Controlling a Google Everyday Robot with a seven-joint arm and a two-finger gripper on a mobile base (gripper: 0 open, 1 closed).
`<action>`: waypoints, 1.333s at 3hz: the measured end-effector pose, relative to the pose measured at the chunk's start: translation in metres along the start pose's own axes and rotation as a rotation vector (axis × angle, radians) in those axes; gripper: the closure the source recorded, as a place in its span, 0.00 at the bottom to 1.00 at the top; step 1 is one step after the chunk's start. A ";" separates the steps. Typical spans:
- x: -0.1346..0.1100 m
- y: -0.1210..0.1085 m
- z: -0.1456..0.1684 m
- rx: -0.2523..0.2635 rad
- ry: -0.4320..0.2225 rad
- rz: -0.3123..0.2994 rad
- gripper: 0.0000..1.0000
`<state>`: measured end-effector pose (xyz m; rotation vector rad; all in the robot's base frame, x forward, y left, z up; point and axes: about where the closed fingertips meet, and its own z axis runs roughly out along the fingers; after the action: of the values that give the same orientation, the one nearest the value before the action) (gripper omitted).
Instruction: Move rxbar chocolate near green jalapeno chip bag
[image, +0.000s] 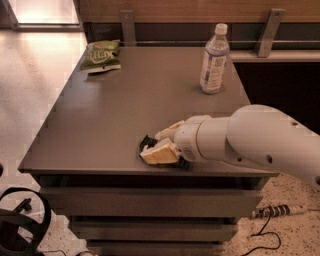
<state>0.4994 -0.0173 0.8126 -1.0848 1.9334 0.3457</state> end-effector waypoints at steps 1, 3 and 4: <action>0.000 0.000 0.000 0.000 0.000 0.000 1.00; 0.000 0.000 0.000 0.000 0.000 0.000 1.00; 0.000 0.000 0.000 0.000 0.000 0.000 1.00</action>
Offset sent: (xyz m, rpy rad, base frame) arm 0.2098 0.0276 0.2185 0.0166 -0.3773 0.1175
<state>0.4995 -0.0173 0.8129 -1.0851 1.9330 0.3453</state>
